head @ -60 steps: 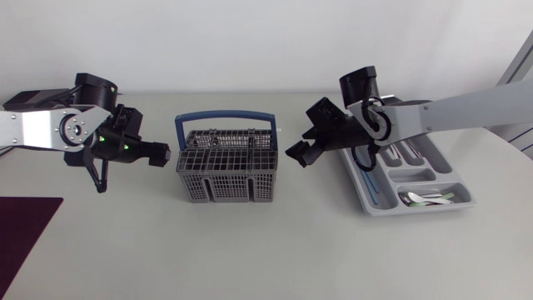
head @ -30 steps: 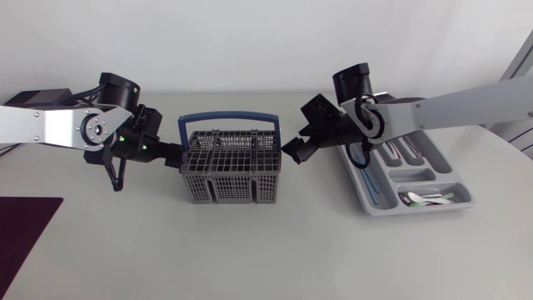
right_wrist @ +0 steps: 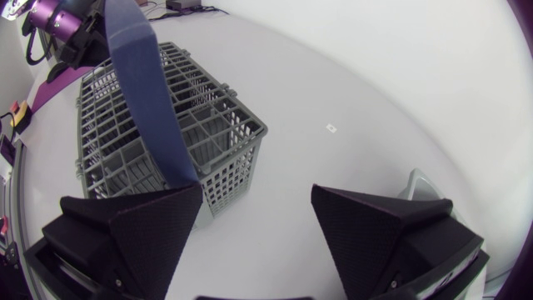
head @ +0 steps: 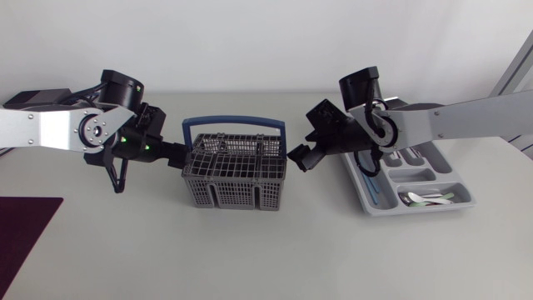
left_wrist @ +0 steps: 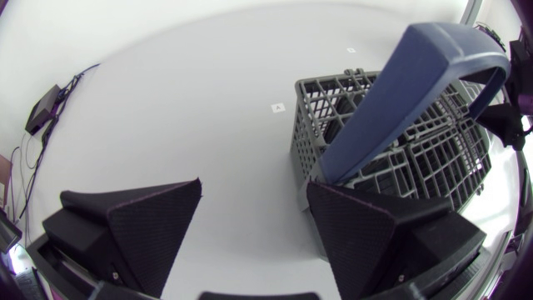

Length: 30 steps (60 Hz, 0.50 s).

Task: Unload the cutlery basket into the drawer organizer.

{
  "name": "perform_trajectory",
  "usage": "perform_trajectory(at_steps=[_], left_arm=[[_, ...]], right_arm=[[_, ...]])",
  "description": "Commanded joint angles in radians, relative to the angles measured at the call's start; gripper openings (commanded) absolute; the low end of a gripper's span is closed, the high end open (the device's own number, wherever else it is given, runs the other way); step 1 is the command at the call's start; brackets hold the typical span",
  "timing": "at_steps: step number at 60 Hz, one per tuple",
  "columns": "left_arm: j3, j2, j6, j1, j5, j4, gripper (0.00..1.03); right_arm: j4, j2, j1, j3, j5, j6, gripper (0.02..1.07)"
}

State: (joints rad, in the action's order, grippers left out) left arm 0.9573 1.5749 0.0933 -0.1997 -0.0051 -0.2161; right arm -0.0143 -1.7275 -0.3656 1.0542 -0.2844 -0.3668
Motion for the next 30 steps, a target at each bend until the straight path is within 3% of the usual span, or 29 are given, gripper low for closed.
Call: perform_trajectory(at_steps=[1, 17, 30], left_arm=[[-0.029, -0.030, -0.017, -0.041, 0.040, -0.008, 0.96], [-0.037, -0.041, -0.014, -0.043, 0.039, -0.008, 0.96], [-0.035, -0.035, -0.006, 0.013, 0.039, -0.005, 0.96]], right_arm=[[0.011, 0.011, -0.016, -0.008, -0.025, 0.012, 0.96], [0.010, -0.001, -0.009, -0.002, -0.012, 0.012, 0.96], [0.007, 0.002, 0.013, -0.023, 0.001, 0.003, 1.01]])
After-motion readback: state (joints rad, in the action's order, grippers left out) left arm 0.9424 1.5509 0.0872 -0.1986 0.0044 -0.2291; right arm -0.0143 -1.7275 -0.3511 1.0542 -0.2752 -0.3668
